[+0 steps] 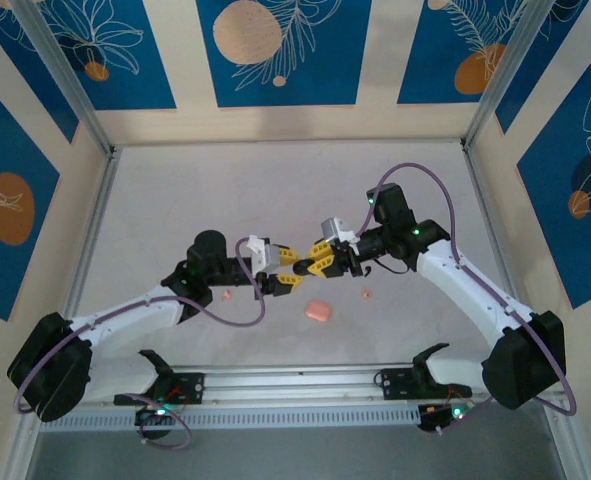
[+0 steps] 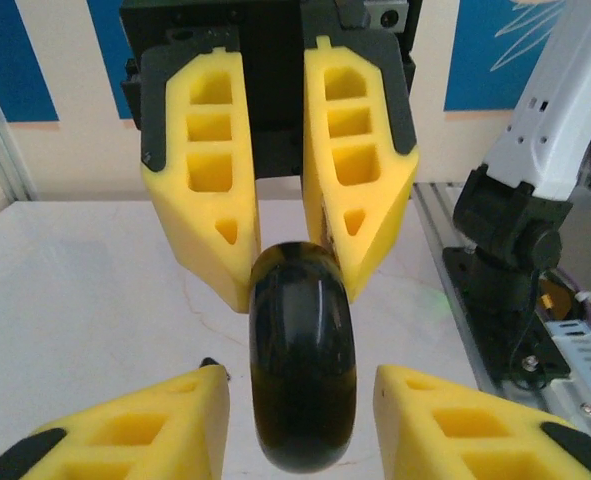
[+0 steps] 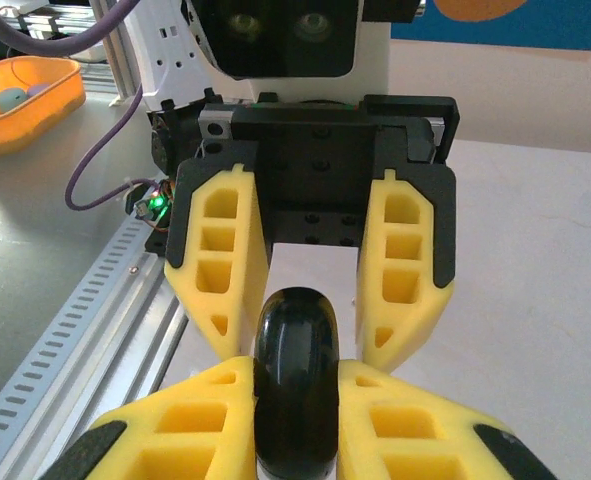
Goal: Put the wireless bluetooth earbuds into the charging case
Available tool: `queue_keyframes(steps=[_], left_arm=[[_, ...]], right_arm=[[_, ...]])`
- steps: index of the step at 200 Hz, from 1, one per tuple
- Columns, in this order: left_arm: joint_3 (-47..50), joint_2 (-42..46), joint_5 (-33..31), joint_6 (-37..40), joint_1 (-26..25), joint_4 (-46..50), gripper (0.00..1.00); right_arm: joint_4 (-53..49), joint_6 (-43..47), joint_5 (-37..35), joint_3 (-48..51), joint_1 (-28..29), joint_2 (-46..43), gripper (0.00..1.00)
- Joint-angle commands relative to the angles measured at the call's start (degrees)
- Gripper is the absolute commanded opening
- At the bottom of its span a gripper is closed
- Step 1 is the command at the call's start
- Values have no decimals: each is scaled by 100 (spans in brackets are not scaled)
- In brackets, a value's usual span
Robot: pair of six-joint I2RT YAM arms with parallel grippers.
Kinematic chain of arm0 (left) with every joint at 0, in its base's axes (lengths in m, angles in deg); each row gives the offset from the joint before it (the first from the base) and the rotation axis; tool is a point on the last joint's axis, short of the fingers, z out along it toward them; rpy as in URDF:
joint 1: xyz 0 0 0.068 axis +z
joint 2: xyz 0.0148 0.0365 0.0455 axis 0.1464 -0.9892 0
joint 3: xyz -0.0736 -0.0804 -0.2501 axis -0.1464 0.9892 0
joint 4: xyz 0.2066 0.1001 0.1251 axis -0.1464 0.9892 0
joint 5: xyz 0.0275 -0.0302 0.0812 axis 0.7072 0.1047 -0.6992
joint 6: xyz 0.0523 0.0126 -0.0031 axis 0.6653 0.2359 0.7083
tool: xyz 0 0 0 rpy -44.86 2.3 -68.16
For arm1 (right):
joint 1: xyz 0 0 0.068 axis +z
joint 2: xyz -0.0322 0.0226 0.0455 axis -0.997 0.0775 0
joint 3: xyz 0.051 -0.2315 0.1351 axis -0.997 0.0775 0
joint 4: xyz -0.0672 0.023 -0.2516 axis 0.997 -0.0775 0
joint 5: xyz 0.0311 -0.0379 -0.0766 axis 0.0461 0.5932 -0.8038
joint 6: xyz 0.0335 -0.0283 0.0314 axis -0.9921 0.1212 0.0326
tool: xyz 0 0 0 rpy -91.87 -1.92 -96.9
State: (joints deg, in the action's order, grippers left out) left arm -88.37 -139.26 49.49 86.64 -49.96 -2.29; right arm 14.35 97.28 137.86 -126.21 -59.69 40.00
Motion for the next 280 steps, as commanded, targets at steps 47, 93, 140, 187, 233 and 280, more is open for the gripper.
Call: queue_keyframes(steps=[47,93,140,187,233,280], left_arm=[[-148,118,-27,297,-16,395,50],[-130,69,32,101,-20,108,50],[-104,50,60,-49,-21,-121,46],[-87,27,78,-118,-21,-211,37],[-105,32,102,-115,-20,-155,27],[-115,58,113,-107,-19,-129,26]], right_arm=[[-254,170,45,-252,41,7,20],[-207,157,50,-227,74,26,20],[-153,118,64,-201,94,58,20],[-66,57,79,-163,103,54,20],[-32,-4,12,-138,118,58,27],[137,-108,-169,-62,150,67,43]])
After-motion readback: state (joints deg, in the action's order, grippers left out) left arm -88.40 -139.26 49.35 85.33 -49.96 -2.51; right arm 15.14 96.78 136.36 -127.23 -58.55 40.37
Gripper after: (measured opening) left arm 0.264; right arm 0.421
